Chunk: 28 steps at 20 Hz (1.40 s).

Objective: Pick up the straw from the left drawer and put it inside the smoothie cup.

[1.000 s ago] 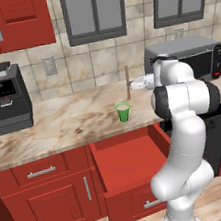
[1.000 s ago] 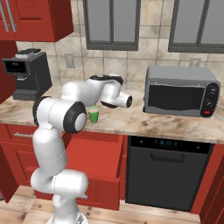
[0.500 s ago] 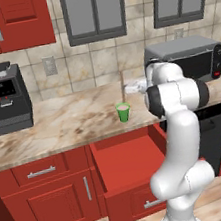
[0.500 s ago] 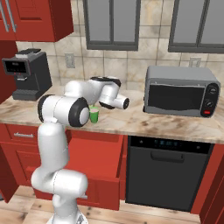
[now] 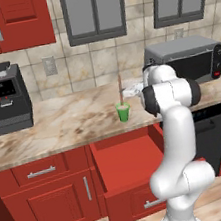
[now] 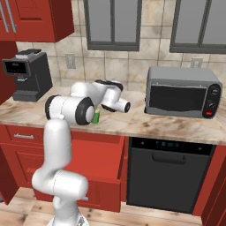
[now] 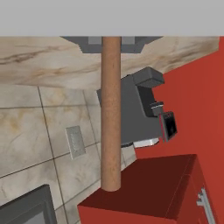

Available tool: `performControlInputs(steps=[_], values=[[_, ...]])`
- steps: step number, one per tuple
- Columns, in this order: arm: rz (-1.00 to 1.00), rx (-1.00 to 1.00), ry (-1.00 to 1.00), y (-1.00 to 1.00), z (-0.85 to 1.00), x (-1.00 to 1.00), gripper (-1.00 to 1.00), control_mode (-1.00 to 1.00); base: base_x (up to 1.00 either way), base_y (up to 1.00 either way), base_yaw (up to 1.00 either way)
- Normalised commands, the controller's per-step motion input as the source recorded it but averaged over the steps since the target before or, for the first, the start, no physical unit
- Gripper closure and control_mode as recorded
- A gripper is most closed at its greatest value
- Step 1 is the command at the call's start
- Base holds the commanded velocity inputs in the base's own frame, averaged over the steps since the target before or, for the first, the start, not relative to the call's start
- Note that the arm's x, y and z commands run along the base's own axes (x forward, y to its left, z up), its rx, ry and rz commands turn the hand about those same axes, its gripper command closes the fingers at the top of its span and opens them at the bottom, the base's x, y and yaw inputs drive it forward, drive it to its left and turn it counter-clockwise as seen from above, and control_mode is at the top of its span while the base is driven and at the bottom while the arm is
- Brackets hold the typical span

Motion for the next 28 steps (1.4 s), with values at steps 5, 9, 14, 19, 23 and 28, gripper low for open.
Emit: performControlInputs(steps=[5,9,14,19,23,28], values=[[0.00,0.00,-0.02,0.00,-0.22,0.21,1.00,-1.00,0.00,0.00,0.00],[0.00,0.00,-0.03,0.00,-0.19,0.14,1.00,-1.00,0.00,0.00,0.00],[0.00,0.00,-0.04,0.00,-0.05,-0.07,1.00,-1.00,0.00,0.00,0.00],[0.00,-0.01,-0.02,0.00,0.00,-0.66,1.00,-1.00,0.00,0.00,0.00],[0.00,-0.03,0.00,0.04,0.00,-0.70,1.00,-1.00,0.00,0.00,0.00],[0.00,-0.03,-0.01,0.15,0.00,-0.31,1.00,-1.00,0.00,0.00,0.00]])
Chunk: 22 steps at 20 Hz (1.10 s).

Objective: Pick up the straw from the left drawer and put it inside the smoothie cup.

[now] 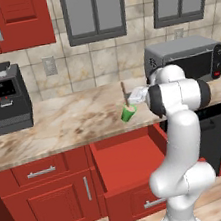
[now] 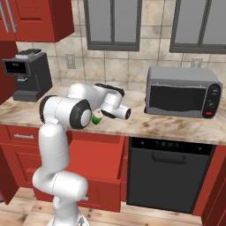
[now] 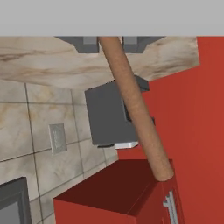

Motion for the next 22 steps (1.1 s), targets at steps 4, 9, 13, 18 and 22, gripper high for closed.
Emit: performControlInputs(steps=[4,9,13,18,22], values=[[0.00,0.00,0.00,0.19,0.00,0.00,1.00,-1.00,0.00,0.00,0.00],[0.00,0.00,0.00,0.17,0.00,0.00,1.00,-1.00,0.00,0.00,0.00],[0.00,0.00,0.00,0.02,0.00,0.00,1.00,-1.00,0.00,0.00,0.00],[0.00,0.00,-0.02,0.00,0.00,0.00,1.00,-1.00,0.00,0.00,0.00],[0.00,0.00,-0.04,0.00,0.00,0.00,-1.00,-1.00,0.00,0.00,0.00]])
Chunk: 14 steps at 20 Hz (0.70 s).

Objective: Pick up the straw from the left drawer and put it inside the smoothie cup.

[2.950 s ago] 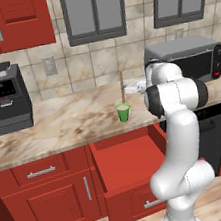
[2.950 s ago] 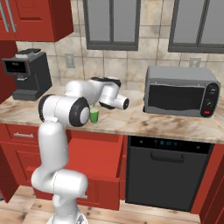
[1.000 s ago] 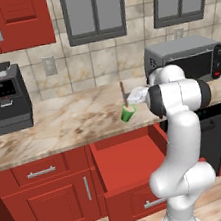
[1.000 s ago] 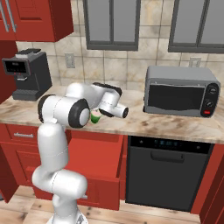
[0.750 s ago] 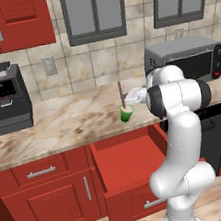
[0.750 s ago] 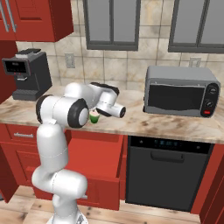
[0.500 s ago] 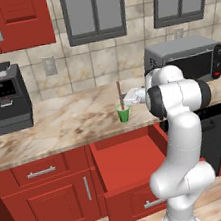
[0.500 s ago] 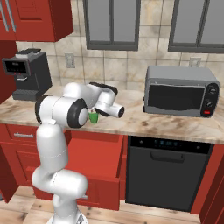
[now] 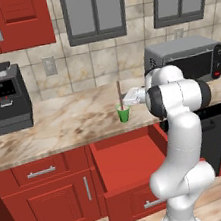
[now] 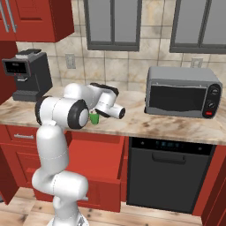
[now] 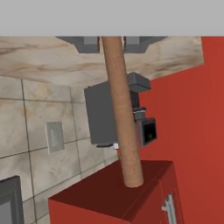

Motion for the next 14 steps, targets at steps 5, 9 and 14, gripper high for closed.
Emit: performControlInputs(steps=[5,9,14], values=[[0.00,0.00,-0.04,0.00,0.00,0.00,-1.00,-1.00,0.00,0.00,0.00],[0.00,0.00,-0.07,0.00,0.01,0.00,-1.00,-1.00,0.00,0.00,0.00],[0.00,0.00,-0.05,-0.07,0.21,-0.02,-1.00,-1.00,0.00,0.00,0.00]])
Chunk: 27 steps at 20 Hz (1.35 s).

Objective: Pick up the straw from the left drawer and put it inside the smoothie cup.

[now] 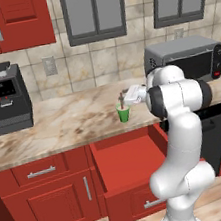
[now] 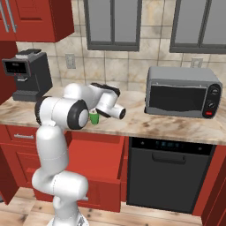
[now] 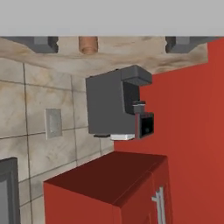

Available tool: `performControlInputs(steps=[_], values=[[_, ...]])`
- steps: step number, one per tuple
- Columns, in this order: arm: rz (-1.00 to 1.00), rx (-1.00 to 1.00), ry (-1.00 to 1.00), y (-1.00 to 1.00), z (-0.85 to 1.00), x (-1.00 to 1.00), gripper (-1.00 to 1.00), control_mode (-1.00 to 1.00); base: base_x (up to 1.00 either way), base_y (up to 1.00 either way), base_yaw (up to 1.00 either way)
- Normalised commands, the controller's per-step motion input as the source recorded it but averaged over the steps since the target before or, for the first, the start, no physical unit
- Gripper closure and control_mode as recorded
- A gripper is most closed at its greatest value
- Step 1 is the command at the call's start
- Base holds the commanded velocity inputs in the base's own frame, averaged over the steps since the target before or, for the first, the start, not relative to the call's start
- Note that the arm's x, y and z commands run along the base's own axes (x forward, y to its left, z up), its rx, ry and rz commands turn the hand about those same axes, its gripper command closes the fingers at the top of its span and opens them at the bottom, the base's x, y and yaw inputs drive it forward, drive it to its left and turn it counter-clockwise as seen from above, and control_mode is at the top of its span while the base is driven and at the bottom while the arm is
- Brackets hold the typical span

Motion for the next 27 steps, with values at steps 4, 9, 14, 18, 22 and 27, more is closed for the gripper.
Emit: performControlInputs(steps=[4,9,14,18,22,27], values=[[0.00,0.00,-0.05,-0.05,0.53,-0.49,-1.00,-1.00,0.00,0.00,0.00],[0.00,0.00,-0.04,-0.07,0.77,-0.74,-1.00,-1.00,0.00,0.00,0.00],[0.00,-0.04,-0.05,-0.03,0.67,-0.86,-1.00,-1.00,0.00,0.00,0.00],[0.00,-0.08,-0.09,0.00,0.43,-1.00,-1.00,-1.00,0.00,0.00,0.00],[0.00,-0.09,-0.14,0.00,0.36,-1.00,-1.00,-1.00,0.00,0.00,0.00],[0.00,-0.14,-0.16,0.00,0.40,-1.00,-1.00,-1.00,0.00,0.00,0.00]])
